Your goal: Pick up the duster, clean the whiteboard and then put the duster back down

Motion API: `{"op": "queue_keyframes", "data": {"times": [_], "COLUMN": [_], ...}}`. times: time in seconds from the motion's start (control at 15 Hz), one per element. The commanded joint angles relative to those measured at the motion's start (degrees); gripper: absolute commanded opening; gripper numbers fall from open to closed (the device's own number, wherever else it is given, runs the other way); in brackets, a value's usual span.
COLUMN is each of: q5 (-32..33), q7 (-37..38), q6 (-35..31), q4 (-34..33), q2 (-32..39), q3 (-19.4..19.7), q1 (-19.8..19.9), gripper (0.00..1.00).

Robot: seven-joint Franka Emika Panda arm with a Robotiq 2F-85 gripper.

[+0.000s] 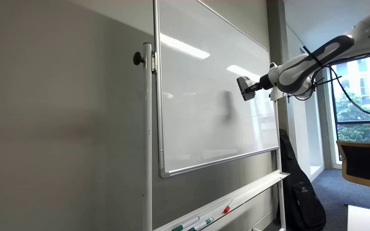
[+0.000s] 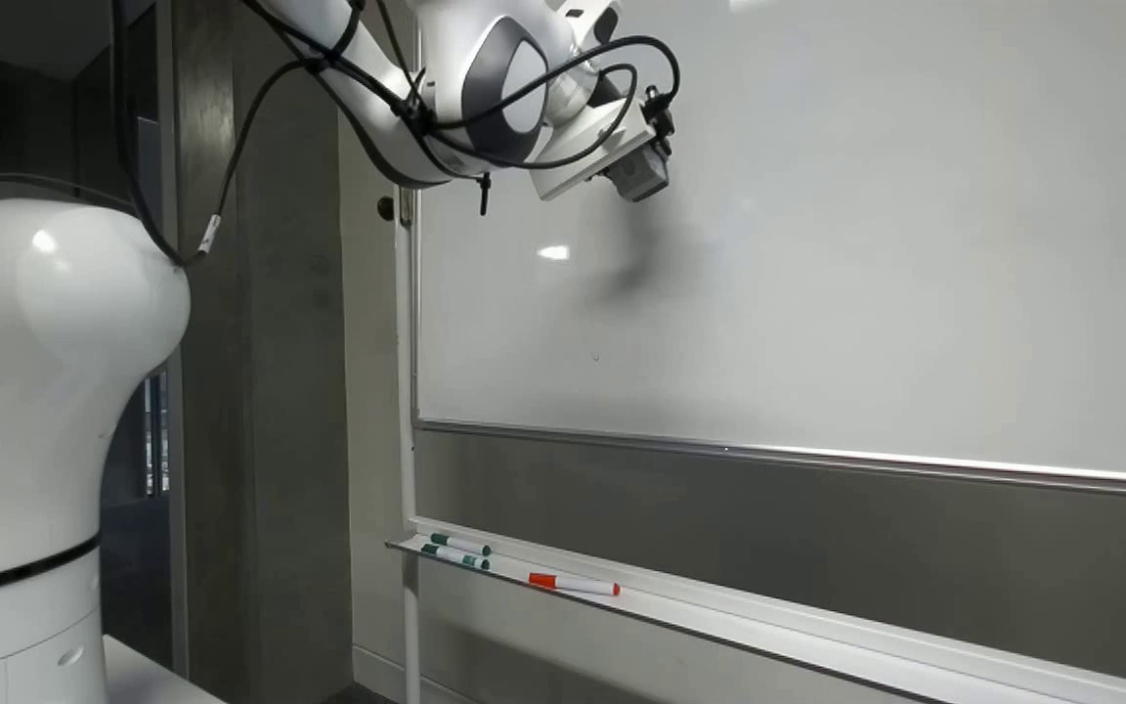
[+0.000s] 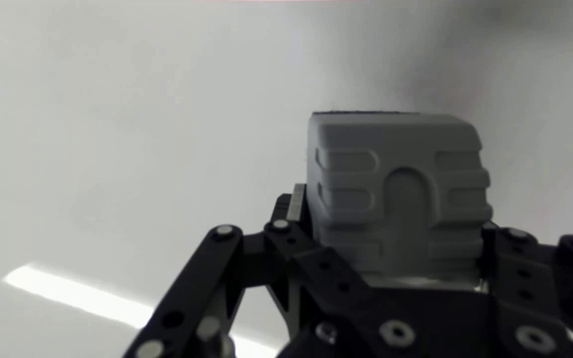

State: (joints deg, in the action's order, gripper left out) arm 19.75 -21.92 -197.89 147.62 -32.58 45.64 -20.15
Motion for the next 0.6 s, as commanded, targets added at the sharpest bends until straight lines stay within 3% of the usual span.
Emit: {"op": "queue_keyframes", "data": {"times": [0.0,0.2,0.4,0.53], "q5": [-0.3,-1.1,-6.3,-5.6], "q7": [0.9,2.7,2.0,4.0], "q6": [6.3,14.9,19.9,22.5], "q4": [7.7,11.1,12.4,12.1], "q2": [-4.1,-5.1,-1.6,1.3], "q3": [-4.7,-3.5,-3.6,-1.9], "q1": [6.5,4.8,4.2,3.2], "gripper": [0.38,0.38,0.38,0.38]}}
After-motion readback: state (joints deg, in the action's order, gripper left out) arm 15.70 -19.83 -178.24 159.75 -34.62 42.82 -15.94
